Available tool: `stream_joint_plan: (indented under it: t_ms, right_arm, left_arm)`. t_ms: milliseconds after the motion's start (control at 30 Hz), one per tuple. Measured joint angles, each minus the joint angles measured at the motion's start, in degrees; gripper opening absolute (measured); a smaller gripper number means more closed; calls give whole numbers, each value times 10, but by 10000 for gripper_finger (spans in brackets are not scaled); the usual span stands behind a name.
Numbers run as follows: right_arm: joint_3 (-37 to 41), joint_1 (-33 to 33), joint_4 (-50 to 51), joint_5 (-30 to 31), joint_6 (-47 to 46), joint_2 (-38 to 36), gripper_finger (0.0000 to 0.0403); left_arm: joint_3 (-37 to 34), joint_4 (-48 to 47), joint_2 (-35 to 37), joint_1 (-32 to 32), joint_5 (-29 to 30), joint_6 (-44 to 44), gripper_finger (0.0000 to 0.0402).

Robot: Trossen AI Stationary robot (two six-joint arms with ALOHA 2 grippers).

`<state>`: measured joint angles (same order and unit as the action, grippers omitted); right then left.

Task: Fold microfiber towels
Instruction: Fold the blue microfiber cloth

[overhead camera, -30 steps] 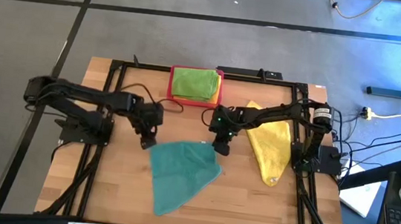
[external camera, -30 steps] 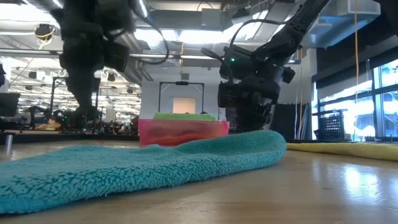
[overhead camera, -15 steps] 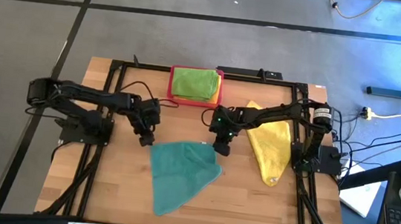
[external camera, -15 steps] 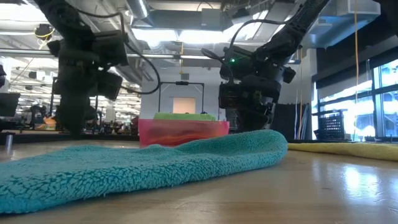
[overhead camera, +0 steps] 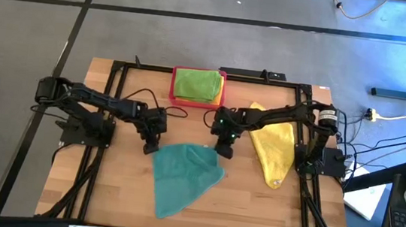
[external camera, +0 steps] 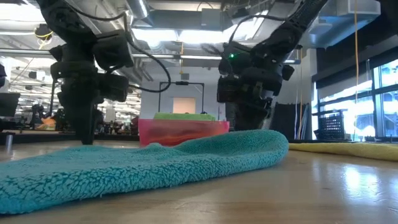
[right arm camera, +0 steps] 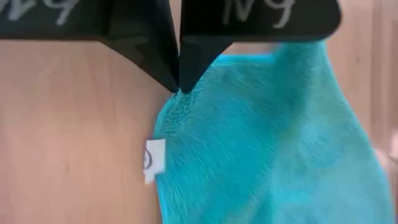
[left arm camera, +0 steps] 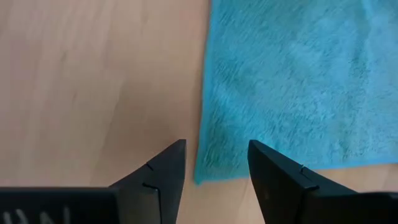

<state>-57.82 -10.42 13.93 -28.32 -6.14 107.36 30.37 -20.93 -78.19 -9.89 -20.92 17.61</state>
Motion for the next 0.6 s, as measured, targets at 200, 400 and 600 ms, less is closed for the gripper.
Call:
stream_joint_plan:
  t_ms: [200, 400, 600]
  right_arm:
    - [-15, 2, -3, 4, 26, -28, 7]
    - [-15, 4, -2, 14, 36, -56, 4]
    - [-16, 18, -5, 8, 58, -102, 5]
  left_arm:
    - [0, 35, -2, 7, 14, -2, 165]
    - [0, 35, -3, 7, 16, -3, 165]
    - [0, 44, -3, 7, 20, -3, 165]
